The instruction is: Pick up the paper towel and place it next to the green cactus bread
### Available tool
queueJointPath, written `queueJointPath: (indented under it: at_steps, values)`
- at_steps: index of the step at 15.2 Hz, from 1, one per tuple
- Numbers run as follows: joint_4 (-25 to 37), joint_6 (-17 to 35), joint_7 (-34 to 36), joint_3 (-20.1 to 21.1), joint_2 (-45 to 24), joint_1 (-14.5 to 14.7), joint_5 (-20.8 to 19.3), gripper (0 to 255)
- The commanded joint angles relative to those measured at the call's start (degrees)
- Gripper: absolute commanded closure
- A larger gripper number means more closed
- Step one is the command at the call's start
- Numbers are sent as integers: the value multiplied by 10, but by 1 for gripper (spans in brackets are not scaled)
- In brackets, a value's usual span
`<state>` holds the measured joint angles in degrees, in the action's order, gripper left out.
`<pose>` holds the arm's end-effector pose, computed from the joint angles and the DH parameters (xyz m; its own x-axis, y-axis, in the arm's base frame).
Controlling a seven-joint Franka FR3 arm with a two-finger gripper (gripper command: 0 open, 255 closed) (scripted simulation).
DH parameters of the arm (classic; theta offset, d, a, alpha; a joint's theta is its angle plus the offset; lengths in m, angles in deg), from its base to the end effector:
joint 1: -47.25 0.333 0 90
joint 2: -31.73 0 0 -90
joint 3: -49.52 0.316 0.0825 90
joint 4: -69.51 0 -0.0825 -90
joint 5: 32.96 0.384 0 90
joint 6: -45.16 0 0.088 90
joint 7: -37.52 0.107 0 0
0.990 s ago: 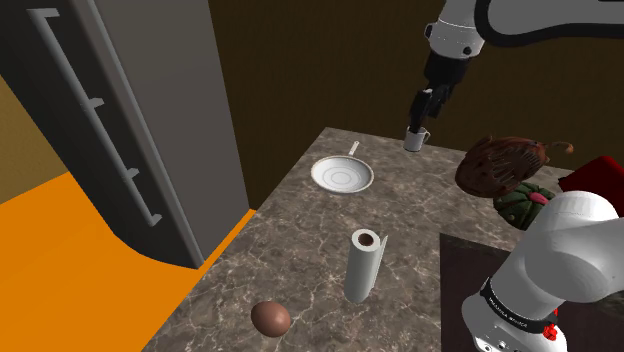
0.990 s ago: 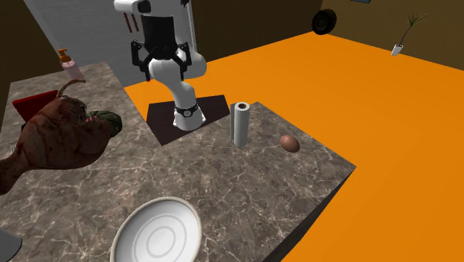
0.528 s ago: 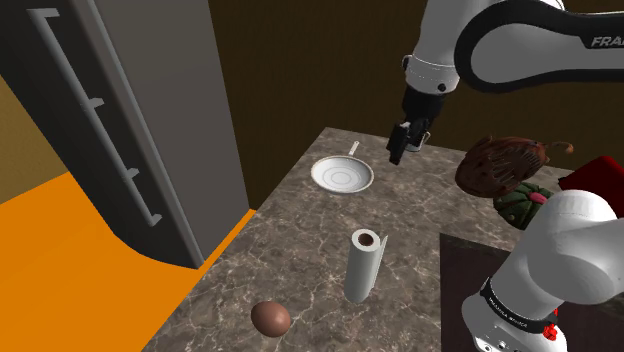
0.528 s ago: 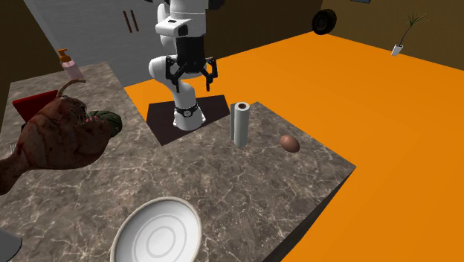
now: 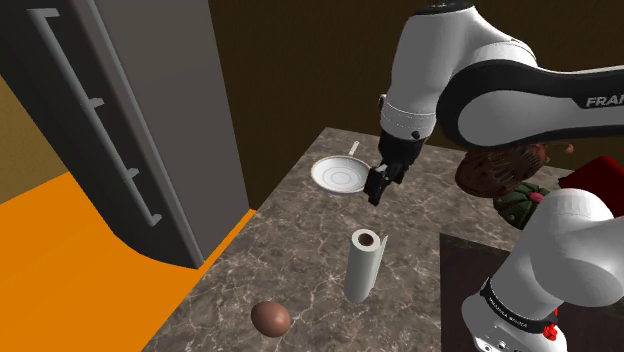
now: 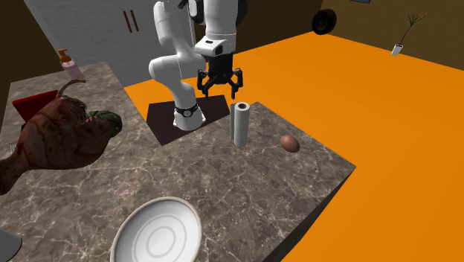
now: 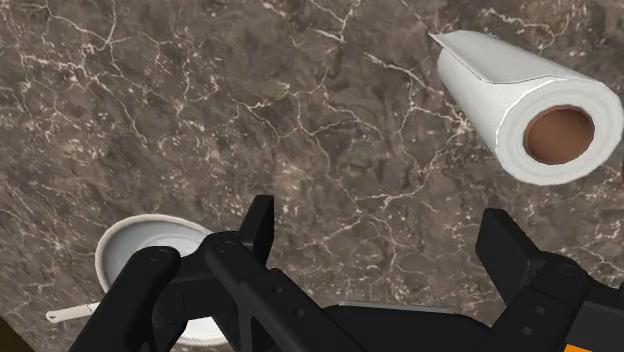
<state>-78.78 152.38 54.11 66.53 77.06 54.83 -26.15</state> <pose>0.2918 0.1511 0.4957 0.9963 0.0309 0.0807 0.0249 -0.9969 0.0742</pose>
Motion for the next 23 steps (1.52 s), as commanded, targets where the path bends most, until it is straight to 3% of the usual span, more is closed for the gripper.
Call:
queueJointPath:
  at_steps: [1,7,15,23]
  values:
    - [2,20,26,26,-23,9,17,0]
    - [5,80,98,103,-91,31,57,0]
    - [-37,148,100,118,-118,28,62,0]
    - [-36,148,100,118,-118,28,62,0]
